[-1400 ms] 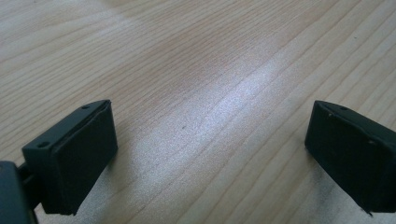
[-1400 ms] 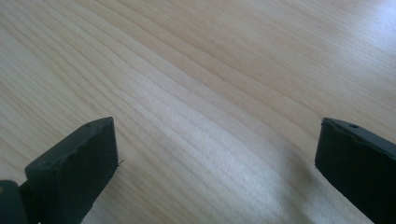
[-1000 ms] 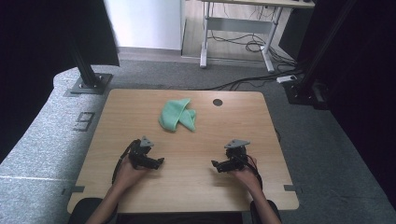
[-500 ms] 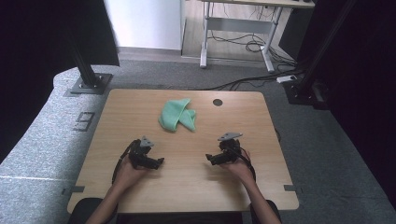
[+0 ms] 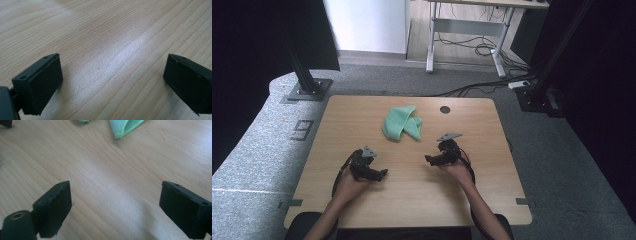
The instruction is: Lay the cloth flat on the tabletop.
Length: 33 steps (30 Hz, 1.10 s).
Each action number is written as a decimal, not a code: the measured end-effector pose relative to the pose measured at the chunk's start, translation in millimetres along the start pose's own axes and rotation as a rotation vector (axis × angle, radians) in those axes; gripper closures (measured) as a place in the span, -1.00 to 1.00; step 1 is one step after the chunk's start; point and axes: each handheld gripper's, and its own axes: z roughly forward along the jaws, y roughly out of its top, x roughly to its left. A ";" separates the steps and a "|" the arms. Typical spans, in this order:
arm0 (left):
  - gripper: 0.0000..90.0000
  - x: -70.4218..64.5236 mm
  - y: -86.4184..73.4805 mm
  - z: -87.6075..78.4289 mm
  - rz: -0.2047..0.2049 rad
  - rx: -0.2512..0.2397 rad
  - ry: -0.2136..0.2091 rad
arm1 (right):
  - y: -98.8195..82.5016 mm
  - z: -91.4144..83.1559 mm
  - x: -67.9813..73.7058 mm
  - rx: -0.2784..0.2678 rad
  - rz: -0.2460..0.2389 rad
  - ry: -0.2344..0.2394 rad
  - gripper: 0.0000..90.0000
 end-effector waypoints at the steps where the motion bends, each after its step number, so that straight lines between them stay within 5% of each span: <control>1: -0.95 0.0 0.0 0.0 0.000 0.000 0.000 | 2.4 2.2 -0.4 0.000 -0.001 0.002 -0.70; 33: -0.97 -0.2 0.6 0.9 -0.001 0.002 0.002 | 45.8 57.3 -12.2 -0.009 -0.004 0.009 0.24</control>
